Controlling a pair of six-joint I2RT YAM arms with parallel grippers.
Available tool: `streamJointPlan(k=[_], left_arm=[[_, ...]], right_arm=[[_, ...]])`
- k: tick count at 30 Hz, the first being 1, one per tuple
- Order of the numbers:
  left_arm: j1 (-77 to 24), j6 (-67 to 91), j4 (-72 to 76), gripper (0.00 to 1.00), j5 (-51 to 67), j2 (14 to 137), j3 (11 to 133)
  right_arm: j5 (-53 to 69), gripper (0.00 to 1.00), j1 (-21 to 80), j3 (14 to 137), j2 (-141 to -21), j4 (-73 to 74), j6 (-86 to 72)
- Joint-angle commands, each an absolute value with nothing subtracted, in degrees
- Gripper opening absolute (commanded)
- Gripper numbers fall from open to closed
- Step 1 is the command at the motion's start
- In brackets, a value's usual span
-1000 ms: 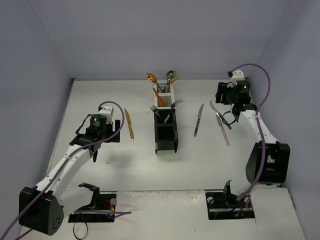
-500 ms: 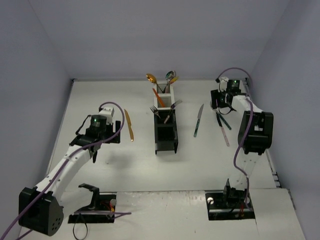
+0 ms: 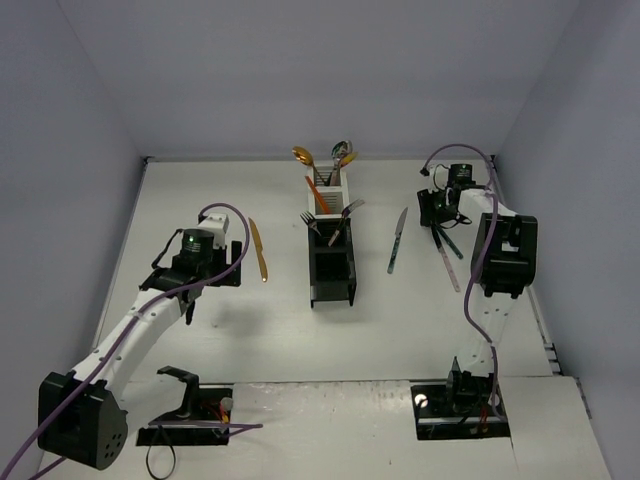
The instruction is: Sort the eating utensils into containers
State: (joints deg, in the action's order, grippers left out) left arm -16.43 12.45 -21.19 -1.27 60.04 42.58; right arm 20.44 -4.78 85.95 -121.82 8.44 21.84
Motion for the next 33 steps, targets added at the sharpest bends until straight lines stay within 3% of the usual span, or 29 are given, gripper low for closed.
streamJointPlan(k=[1, 6, 13, 23, 33], left_arm=[[-16.3, 12.7, -20.2, 0.75, -0.6, 60.4, 45.8], [-16.2, 12.7, -20.4, 0.75, -0.7, 60.4, 45.8], [-16.2, 12.7, -20.5, 0.75, -0.7, 60.4, 45.8], [-16.2, 12.7, -20.2, 0.75, -0.5, 60.4, 45.9], [-16.2, 12.7, -20.3, 0.75, -0.2, 60.2, 46.0]], right_arm=[[21.5, 0.35, -4.2, 87.8, -121.9, 10.0, 24.1], [19.8, 0.10, -3.9, 88.4, -122.6, 10.1, 25.0], [18.6, 0.00, -2.5, 91.8, -120.5, 10.2, 26.2], [17.0, 0.00, 3.5, 96.8, -105.1, 10.0, 27.1], [20.3, 0.00, 9.3, 93.1, -91.5, 9.9, 23.2]])
